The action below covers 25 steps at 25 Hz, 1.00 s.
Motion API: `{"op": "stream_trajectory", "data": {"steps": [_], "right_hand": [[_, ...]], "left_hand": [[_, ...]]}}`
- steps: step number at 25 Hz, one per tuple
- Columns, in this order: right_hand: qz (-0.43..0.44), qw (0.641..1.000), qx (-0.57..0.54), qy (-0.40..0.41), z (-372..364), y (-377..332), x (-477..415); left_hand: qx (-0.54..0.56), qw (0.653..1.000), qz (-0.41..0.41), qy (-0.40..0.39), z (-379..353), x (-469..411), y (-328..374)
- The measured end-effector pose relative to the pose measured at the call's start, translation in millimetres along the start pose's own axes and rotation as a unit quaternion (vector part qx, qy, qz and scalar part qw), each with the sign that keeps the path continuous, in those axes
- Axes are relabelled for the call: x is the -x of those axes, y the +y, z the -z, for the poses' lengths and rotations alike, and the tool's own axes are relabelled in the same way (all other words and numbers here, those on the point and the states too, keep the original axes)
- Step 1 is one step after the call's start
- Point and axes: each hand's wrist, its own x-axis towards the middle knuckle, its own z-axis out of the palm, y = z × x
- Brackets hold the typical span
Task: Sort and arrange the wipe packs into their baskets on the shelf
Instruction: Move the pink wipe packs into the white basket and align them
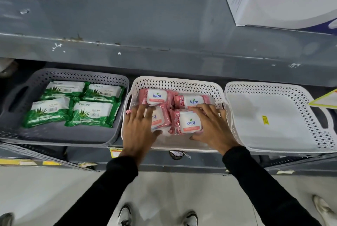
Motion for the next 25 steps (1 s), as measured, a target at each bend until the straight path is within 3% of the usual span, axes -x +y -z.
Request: {"op": "stream_trajectory", "data": {"steps": [2,5,18,22,25], "right_hand": [[0.005,1.000,0.015,0.011,-1,0,-2],[0.012,1.000,0.011,0.016,2,3,-3],[-0.017,0.992,-0.094,-0.079,-3,22,4],[-0.011,0.991,-0.087,-0.101,-6,20,5],[-0.013,0.991,-0.104,-0.078,-1,22,2]], "left_hand": [[-0.049,0.998,-0.002,-0.050,0,-11,-5],[-0.076,0.995,-0.035,-0.047,-2,-19,-8],[0.090,0.983,-0.057,-0.150,12,-28,-17],[0.087,0.978,-0.050,-0.183,9,-28,-19],[0.118,0.981,-0.053,-0.145,9,-30,-15]]}}
